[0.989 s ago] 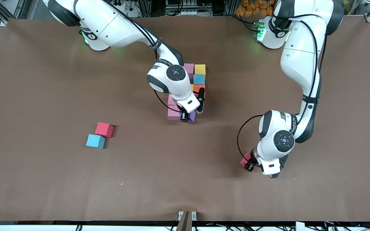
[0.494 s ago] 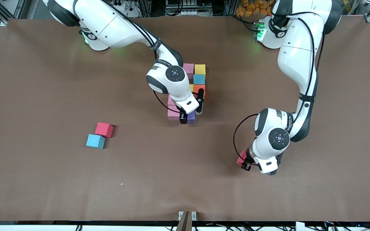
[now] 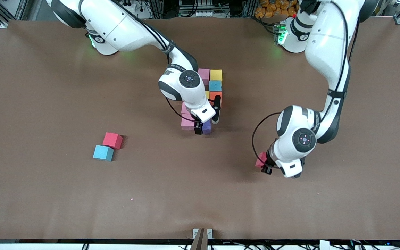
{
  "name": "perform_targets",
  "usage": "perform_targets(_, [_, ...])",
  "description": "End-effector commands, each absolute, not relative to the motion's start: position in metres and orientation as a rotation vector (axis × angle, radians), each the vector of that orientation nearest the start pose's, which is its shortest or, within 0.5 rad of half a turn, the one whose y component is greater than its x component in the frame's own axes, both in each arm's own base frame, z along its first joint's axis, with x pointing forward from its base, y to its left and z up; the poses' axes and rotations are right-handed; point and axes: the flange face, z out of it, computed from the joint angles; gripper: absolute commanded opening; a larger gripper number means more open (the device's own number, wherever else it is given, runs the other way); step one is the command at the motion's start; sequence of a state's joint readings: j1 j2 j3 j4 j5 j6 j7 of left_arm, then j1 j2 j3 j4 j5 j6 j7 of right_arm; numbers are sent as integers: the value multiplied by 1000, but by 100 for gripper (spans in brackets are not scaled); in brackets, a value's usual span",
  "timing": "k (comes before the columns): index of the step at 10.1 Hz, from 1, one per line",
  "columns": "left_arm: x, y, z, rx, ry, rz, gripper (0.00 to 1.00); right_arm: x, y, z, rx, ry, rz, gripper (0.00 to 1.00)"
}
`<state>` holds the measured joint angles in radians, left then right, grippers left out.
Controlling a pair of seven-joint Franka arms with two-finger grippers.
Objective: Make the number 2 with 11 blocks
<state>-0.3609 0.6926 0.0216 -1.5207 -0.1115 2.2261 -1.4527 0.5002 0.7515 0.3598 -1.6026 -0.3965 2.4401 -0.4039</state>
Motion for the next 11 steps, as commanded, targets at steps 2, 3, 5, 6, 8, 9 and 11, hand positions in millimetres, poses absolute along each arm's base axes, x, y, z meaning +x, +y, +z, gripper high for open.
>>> perform_targets(2, [634, -256, 264, -2574, -1875, 141, 57, 473, 495, 287, -2390, -2131, -231, 100])
perform_targets(3, [632, -262, 266, -2534, -1934, 138, 57, 474, 476, 309, -2425, -2120, -253, 100])
perform_targets(5, [618, -298, 254, -2453, -2025, 123, 57, 485, 409, 362, -2577, -1833, -217, 100])
perform_targets(6, [611, -315, 245, -2416, -2071, 112, 57, 488, 383, 391, -2647, -1715, -108, 100])
perform_targets(8, [604, -336, 239, -2358, -2132, 40, 57, 511, 320, 443, -2773, -1560, -78, 100])
perform_targets(9, [601, -343, 233, -2317, -2165, 26, 57, 521, 290, 466, -2827, -1491, -119, 100])
perform_targets(11, [596, -352, 233, -2265, -2221, 25, 57, 536, 230, 489, -2927, -1342, -134, 100])
